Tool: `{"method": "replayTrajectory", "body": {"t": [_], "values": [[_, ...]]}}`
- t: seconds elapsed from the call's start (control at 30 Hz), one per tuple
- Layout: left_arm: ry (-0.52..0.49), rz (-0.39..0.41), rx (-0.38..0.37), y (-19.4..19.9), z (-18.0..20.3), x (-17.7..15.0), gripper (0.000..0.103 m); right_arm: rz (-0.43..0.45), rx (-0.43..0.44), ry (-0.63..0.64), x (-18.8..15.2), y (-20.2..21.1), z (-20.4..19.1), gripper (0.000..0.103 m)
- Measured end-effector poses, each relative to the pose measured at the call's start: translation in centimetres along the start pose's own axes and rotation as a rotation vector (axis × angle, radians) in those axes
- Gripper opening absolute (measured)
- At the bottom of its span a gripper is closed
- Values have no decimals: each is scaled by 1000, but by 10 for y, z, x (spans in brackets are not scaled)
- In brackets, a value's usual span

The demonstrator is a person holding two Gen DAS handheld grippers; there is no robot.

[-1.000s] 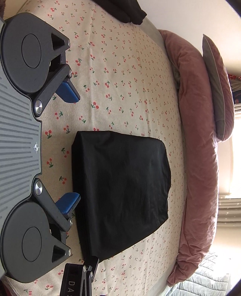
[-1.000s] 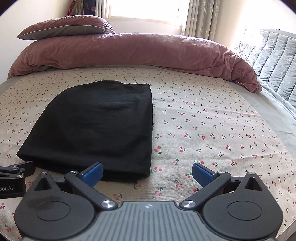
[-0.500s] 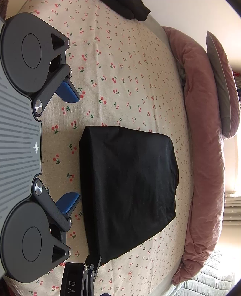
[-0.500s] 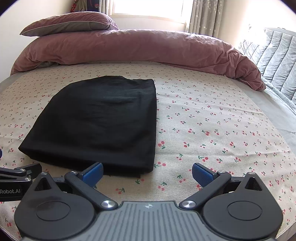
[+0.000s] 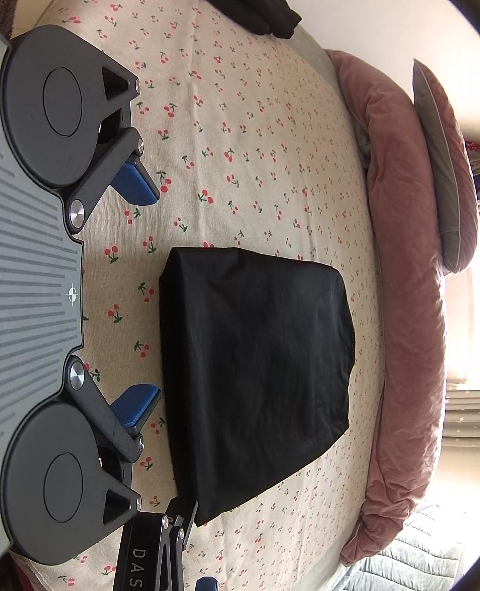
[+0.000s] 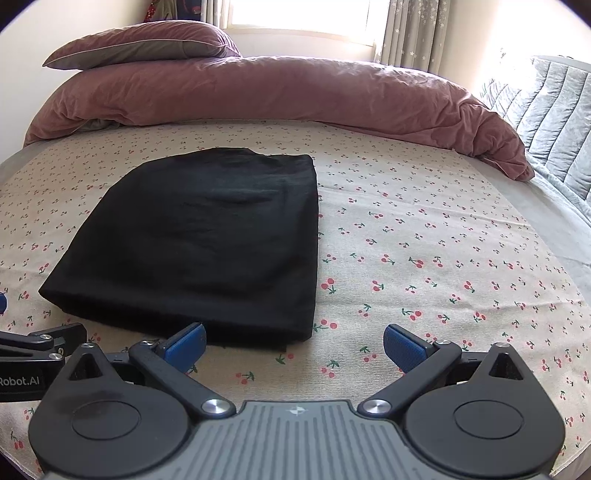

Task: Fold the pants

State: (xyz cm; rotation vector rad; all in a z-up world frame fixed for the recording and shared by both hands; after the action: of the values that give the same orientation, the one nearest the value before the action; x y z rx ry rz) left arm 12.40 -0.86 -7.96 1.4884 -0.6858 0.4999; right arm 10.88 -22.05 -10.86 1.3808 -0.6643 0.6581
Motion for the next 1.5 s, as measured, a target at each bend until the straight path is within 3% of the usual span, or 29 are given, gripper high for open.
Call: {"method": "replayTrajectory", "body": {"t": [1.5], "values": [[7,-5,1,-2,-1,-2,103,-4,-1,8,-1,-1,-5,102]]}}
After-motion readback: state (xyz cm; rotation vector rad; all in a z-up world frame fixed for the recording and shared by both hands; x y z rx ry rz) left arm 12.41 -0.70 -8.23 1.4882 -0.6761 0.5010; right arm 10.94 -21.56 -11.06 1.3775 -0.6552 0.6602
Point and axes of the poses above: each gripper's, at about its wrist camera, not at the fingertips, and y roughly against the way its jaws point, z to its right, x to its top, the point moved 7 cm from there along -y, roughly the way its jaws point, and after that the axes turned 1 degree about y, right-handed, at the moved point
